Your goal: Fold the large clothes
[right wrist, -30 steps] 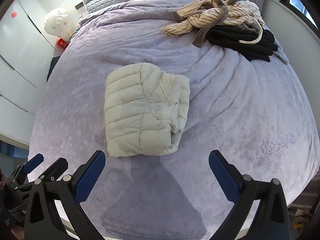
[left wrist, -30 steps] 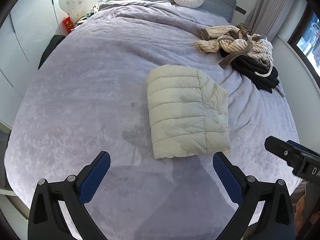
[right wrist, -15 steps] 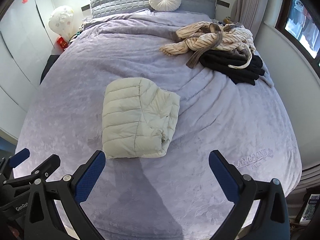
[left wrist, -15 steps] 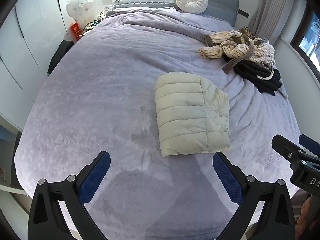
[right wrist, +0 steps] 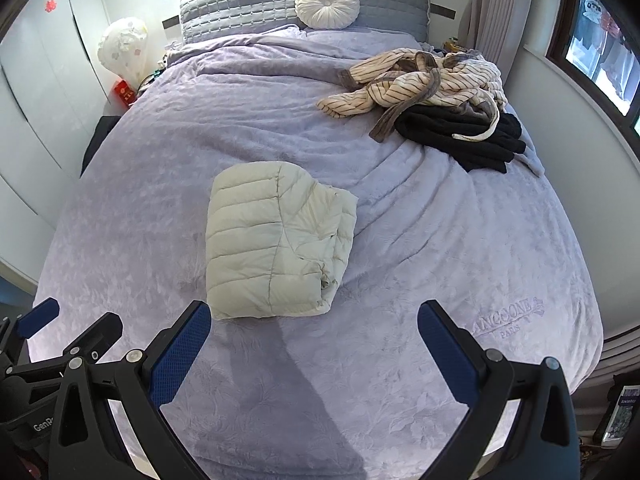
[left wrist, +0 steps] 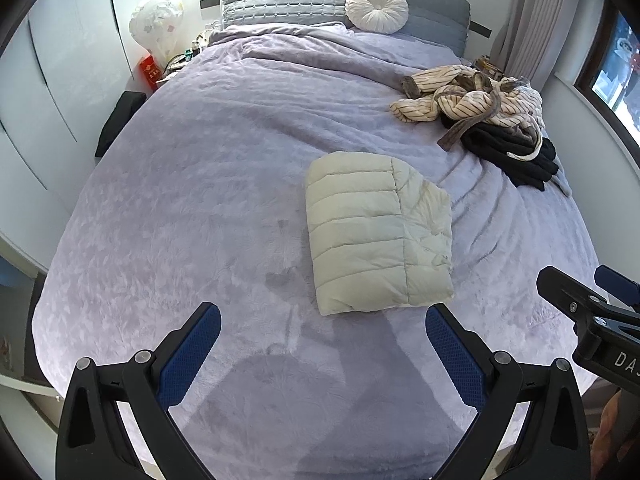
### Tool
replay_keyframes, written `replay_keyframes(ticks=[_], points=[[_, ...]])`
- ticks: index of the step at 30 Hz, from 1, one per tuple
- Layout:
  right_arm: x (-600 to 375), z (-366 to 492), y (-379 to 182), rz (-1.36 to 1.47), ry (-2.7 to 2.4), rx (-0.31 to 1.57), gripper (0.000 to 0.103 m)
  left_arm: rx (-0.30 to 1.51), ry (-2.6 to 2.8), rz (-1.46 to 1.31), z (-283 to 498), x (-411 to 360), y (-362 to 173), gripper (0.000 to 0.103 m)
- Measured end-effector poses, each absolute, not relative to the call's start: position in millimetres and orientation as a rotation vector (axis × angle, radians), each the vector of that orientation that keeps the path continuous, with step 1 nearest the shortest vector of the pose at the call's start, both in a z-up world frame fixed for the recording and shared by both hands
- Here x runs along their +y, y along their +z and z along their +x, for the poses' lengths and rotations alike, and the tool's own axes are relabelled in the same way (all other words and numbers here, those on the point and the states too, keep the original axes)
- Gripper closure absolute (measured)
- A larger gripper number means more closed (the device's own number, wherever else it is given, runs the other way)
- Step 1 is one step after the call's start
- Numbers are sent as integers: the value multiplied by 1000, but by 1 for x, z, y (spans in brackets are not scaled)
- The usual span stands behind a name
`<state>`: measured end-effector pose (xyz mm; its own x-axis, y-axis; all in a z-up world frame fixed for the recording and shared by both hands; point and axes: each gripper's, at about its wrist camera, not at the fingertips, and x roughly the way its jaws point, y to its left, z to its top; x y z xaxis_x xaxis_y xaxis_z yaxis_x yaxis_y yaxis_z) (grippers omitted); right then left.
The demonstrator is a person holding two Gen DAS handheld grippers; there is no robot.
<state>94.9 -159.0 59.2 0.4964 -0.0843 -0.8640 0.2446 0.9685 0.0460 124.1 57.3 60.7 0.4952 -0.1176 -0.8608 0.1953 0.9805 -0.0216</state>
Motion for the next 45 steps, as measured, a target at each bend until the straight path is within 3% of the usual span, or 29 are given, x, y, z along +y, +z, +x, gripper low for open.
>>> replay_keyframes(ticks=[45], points=[[-154, 86, 60, 182, -203, 1037, 0, 1031, -189, 89, 123, 55, 64, 0]])
